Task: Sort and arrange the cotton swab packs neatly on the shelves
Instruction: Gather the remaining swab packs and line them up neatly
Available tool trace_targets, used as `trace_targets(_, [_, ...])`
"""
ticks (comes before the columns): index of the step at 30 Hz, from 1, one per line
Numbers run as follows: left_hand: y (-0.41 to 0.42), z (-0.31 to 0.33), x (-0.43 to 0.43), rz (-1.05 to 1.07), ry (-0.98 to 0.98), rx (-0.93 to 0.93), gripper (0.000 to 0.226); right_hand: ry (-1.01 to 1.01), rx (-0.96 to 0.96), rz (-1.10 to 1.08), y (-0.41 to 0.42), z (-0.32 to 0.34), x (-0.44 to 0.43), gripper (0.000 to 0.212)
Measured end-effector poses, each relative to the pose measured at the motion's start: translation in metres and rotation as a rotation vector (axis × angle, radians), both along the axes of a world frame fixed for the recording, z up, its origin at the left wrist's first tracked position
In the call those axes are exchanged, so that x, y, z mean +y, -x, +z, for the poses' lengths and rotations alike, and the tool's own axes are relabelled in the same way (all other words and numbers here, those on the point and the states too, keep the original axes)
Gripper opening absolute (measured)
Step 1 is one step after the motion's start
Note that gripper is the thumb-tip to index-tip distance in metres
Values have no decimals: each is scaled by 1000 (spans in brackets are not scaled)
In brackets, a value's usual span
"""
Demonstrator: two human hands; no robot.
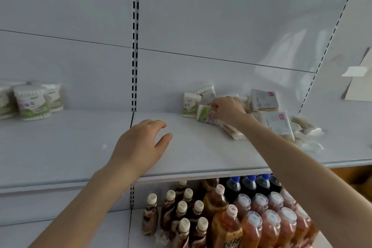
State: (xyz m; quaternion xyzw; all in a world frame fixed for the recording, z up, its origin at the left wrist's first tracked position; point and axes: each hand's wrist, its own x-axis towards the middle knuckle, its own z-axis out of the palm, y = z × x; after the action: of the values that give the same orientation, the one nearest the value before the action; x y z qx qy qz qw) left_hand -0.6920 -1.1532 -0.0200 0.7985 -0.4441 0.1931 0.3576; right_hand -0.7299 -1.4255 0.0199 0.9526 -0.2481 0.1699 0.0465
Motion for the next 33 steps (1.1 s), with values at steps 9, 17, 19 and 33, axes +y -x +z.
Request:
trace_targets(9, [-7, 19, -36, -69, -126, 68, 92, -648, -42, 568, 28, 40, 48, 17])
trace_targets(17, [-18, 19, -11, 66, -36, 99, 57, -419, -255, 350, -34, 34, 26, 24])
trace_targets(19, [-21, 18, 7, 123, 2, 111, 55, -261, -171, 180, -51, 28, 15, 39])
trace_targets(33, [-29, 8, 97, 178, 251, 222, 49, -383, -312, 42, -74, 19, 50, 36])
